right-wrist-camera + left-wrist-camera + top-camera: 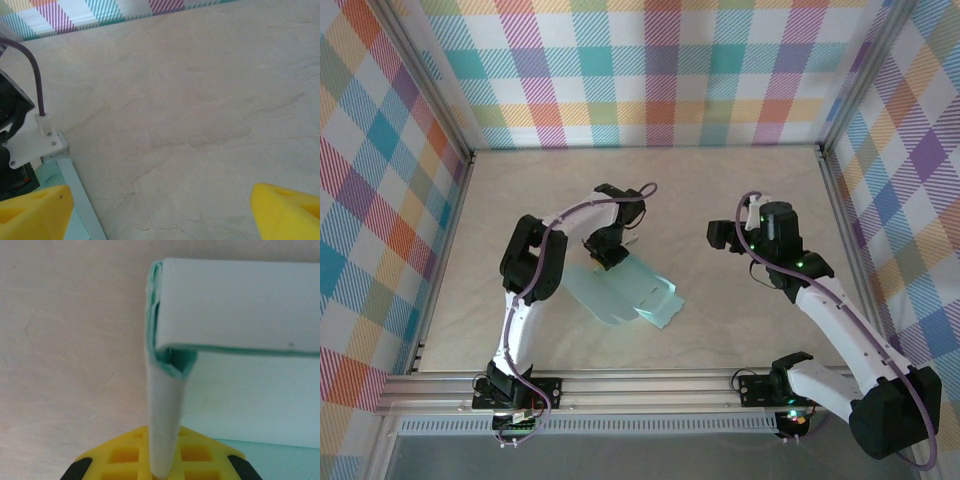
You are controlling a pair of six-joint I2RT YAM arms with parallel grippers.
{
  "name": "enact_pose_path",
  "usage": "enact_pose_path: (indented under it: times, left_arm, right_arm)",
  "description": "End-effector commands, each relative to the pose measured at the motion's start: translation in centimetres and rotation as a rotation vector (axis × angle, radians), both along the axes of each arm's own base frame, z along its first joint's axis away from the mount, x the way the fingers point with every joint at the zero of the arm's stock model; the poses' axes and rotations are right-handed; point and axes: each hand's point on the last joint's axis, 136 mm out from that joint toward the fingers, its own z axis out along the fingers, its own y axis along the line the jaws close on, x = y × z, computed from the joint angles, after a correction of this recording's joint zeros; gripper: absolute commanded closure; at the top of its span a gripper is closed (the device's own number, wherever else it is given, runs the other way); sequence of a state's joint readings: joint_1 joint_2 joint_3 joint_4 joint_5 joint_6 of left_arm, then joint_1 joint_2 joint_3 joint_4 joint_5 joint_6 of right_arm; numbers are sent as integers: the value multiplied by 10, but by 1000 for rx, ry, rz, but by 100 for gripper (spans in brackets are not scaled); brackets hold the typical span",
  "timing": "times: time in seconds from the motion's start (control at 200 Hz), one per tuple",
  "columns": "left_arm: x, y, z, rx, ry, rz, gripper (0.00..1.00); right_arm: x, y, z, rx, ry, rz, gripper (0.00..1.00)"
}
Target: Fold the paper box
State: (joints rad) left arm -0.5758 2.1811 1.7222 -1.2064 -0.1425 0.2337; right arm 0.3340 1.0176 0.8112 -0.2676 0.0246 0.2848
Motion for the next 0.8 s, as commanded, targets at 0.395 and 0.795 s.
enact_pose_path:
  times: [0.395,0.795]
  left_arm:
    - [4,-2,13,3,-37,-16,74]
    - [21,-21,91,-150,-270,-21,47]
  right_arm:
    - [2,-1,4,28,-13,-2,10]
    - [8,9,-14,10,39,55,11]
